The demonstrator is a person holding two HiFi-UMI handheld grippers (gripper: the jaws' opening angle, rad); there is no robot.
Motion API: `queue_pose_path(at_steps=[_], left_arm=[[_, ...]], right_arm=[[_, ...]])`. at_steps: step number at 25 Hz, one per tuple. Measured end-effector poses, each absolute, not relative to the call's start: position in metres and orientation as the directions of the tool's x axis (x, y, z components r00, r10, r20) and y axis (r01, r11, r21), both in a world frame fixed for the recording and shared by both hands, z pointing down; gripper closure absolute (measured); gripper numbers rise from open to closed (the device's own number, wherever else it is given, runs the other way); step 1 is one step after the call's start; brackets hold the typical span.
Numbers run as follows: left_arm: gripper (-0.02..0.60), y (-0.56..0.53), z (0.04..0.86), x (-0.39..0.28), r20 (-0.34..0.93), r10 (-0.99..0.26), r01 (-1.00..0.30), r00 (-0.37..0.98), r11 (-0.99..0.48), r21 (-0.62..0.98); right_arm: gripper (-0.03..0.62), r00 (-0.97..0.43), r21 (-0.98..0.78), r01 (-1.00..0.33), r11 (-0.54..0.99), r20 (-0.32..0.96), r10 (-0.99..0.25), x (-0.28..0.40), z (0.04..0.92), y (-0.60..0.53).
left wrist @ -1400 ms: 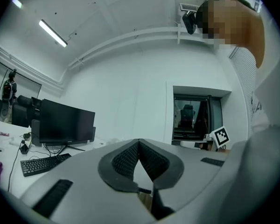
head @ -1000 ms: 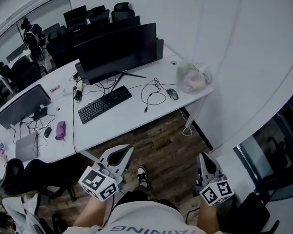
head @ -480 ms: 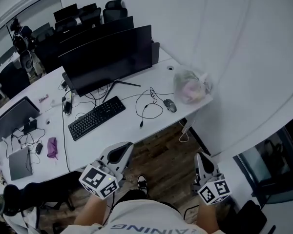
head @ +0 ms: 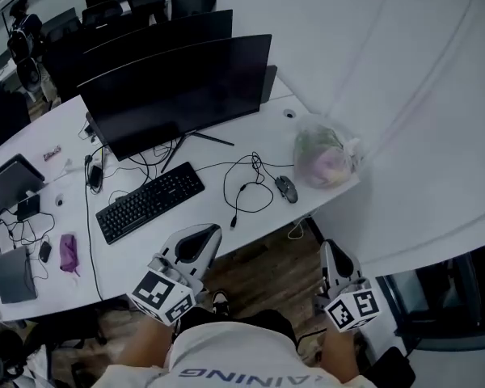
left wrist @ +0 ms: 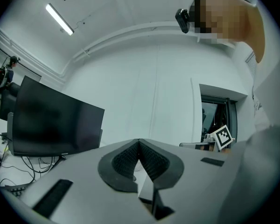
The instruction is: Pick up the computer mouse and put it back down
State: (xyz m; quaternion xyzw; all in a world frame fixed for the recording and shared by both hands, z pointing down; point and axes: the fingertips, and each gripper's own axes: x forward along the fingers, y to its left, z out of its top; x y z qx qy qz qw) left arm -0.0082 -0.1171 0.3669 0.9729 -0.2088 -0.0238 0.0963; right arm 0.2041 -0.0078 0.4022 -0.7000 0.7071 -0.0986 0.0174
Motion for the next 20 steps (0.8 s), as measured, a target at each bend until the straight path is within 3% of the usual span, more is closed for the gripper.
queue_pose_path(at_steps=[9, 20], left_arm=[[0.577, -0.159, 0.387, -0.001, 0.052, -0.482, -0.480, 0.875, -0.845, 0.237], [0.577, -0.199, 0.375, 0.087, 0.093, -0.590, -0.596, 0.802, -0.778, 0.201]], right_arm=[[0.571, -0.093, -0.121, -0.990, 0.074, 0.160, -0.983, 0.230, 0.415, -0.077], [0.571, -0.173, -0.167, -0.976, 0.138, 0.219, -0.960, 0.330, 0.460, -0.156]])
